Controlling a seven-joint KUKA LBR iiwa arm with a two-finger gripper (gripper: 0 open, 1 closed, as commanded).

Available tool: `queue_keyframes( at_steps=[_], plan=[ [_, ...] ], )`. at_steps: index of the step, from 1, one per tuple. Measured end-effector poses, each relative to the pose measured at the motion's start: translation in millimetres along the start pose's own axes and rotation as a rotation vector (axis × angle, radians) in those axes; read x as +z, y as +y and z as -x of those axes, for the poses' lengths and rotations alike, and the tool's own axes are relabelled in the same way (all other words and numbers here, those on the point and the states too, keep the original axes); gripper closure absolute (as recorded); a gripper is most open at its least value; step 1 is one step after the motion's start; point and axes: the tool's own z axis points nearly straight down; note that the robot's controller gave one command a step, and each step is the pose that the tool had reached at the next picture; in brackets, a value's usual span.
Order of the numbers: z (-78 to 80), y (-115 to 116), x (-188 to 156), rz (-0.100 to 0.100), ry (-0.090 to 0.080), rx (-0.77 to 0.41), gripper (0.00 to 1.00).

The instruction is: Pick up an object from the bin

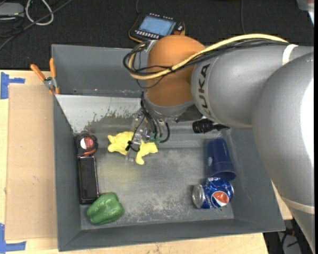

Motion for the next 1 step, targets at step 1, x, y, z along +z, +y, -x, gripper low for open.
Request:
queue_keyframes(
  at_steps=[1],
  plan=[
    [0.1, -0.1, -5.7, 0.001, 0.0, 0.0, 1.0]
  ],
)
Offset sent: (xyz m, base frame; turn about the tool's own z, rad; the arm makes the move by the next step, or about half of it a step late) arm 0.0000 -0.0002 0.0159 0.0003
